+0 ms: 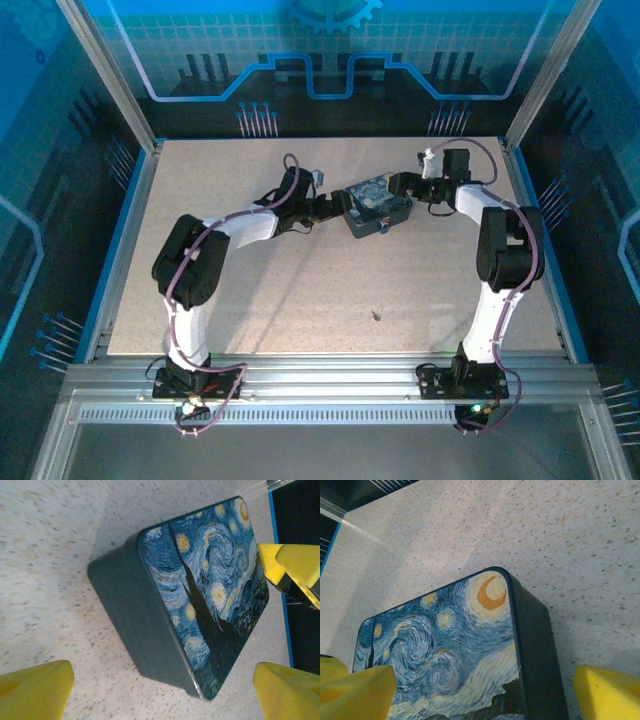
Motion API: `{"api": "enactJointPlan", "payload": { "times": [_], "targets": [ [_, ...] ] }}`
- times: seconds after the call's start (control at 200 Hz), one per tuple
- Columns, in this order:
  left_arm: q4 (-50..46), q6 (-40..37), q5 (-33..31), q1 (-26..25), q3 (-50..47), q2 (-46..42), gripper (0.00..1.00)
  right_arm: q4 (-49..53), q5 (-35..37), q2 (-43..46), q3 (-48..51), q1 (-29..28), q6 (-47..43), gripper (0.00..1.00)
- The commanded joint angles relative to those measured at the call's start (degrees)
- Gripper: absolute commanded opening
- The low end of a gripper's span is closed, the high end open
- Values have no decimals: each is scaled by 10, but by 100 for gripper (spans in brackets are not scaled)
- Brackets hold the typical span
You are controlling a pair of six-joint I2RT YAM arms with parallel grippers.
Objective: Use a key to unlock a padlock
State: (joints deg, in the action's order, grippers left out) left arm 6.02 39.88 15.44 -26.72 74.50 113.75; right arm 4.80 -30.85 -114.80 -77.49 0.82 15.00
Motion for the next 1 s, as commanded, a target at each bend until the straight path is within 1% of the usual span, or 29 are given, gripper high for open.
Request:
{"api": "enactJointPlan", "payload": {
  "times": [0.0, 0.1, 0.19, 0.22, 0.27, 0.31, 0.435, 0.555, 0.705, 0.87, 0.995],
  "targets": [
    [12, 22, 36, -8, 43, 36, 92, 47, -45, -19, -25, 6, -4, 92],
    [12, 24, 44, -13, 64, 59, 91, 61, -56, -24, -31, 1, -9, 91],
    [20, 28, 46, -15, 71, 69, 90, 76, -68, -28, -34, -2, -11, 89],
    [25, 30, 47, -14, 70, 70, 89, 77, -73, -29, -32, -3, -10, 87],
    [29, 32, 50, -15, 71, 73, 88, 76, -85, -30, -30, -5, -4, 82],
    [30, 31, 51, -15, 70, 73, 87, 73, -97, -30, -25, -6, 1, 80],
    [30, 26, 58, -15, 71, 71, 85, 50, -124, -18, -2, -10, 16, 79],
    [28, 17, 63, -14, 67, 66, 84, 47, -123, 4, 17, -23, 15, 78],
    [25, 8, 59, -11, 45, 44, 83, 40, -120, 31, 51, -42, 21, 78],
    [28, -4, 52, -1, -4, -3, 83, -17, -112, 70, 116, -64, 54, 78],
    [32, -7, 53, 11, -49, -39, 83, -36, -105, 97, 152, -93, 64, 78]
  ]
}}
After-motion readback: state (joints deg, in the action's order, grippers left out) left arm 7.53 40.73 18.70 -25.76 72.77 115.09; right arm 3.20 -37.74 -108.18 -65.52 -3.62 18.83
